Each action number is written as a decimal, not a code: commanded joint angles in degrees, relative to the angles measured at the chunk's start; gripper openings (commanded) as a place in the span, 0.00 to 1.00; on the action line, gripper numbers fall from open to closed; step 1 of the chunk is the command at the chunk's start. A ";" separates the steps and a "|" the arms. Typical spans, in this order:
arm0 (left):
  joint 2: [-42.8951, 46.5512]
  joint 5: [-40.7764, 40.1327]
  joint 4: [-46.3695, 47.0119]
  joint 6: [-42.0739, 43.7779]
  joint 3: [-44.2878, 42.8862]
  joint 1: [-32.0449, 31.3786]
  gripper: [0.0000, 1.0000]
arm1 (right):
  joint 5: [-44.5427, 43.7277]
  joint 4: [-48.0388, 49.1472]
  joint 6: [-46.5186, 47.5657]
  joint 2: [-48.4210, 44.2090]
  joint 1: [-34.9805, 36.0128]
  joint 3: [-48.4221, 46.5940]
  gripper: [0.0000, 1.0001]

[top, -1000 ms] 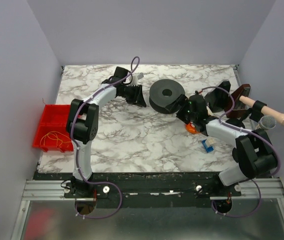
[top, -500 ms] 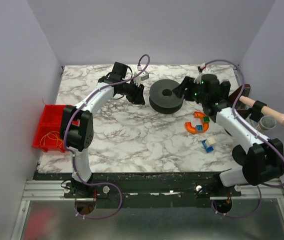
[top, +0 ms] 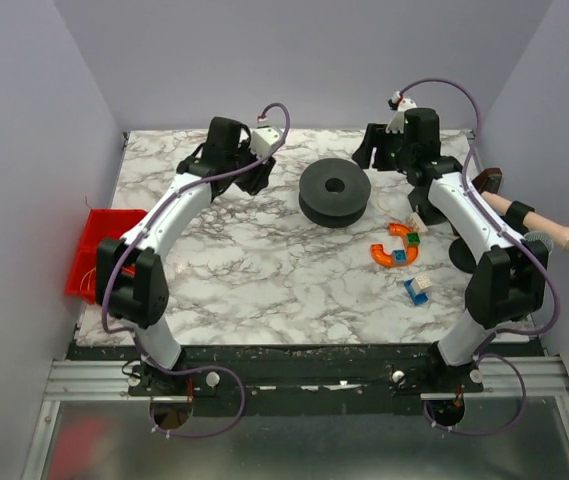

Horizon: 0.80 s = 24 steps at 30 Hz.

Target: Wrap the cables

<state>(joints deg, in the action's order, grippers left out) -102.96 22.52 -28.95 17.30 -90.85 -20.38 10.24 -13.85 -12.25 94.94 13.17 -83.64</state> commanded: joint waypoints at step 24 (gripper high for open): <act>46.35 -27.72 40.55 -32.51 64.03 31.44 0.99 | 1.63 40.55 8.12 -21.53 -0.60 41.34 1.00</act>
<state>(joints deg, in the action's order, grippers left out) -59.31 -7.49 5.48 -11.84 -29.63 5.10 14.33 14.66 -4.03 77.38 13.17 -48.73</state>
